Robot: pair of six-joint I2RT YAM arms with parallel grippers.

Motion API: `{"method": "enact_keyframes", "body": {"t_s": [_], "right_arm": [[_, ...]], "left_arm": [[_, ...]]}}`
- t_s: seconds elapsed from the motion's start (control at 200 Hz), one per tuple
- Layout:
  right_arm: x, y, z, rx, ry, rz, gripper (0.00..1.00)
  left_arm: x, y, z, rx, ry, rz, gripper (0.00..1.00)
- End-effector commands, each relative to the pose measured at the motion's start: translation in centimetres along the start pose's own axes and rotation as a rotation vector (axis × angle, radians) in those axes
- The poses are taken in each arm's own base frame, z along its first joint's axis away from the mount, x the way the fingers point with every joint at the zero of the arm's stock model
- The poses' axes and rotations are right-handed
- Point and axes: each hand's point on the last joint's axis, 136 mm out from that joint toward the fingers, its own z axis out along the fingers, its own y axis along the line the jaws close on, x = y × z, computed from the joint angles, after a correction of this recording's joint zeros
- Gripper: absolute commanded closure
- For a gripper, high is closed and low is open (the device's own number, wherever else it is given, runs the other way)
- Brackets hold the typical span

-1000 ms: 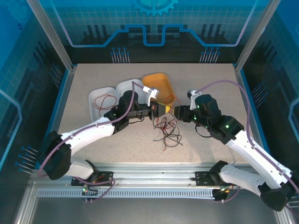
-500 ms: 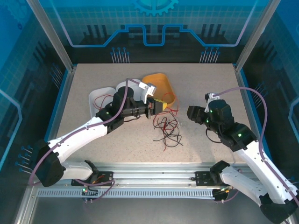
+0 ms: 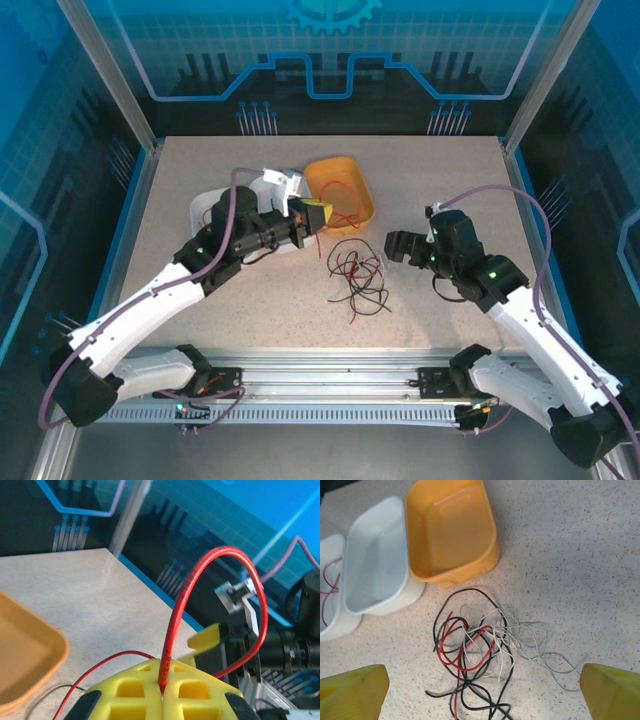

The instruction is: Untangle the cables

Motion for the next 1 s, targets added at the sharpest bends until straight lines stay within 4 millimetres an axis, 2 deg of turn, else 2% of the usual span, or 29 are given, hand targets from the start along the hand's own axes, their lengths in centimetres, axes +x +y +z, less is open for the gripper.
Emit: {"method": "enact_keyframes", "body": {"t_s": [0.0, 0.185, 0.37, 0.705, 0.991], "right_arm": [[0.3, -0.2, 0.6, 0.002, 0.013, -0.003, 0.00], [1.2, -1.4, 1.6, 0.075, 0.061, 0.000, 0.00], [1.4, -1.7, 2.1, 0.102, 0.086, 0.001, 0.00], [1.5, -2.0, 2.5, 0.120, 0.090, 0.006, 0.00], [1.3, -1.8, 2.4, 0.115, 0.086, 0.008, 0.00]], "left_arm": [[-0.8, 3.4, -1.8, -0.144, -0.025, -0.003, 1.00], [-2.3, 7.7, -5.1, -0.285, -0.076, -0.052, 1.00], [-2.4, 11.4, -7.3, -0.426, -0.063, -0.097, 1.00], [-1.5, 15.3, -10.0, -0.549, -0.075, -0.166, 1.00], [-1.1, 16.3, -11.1, -0.577, -0.080, -0.196, 1.00]]}}
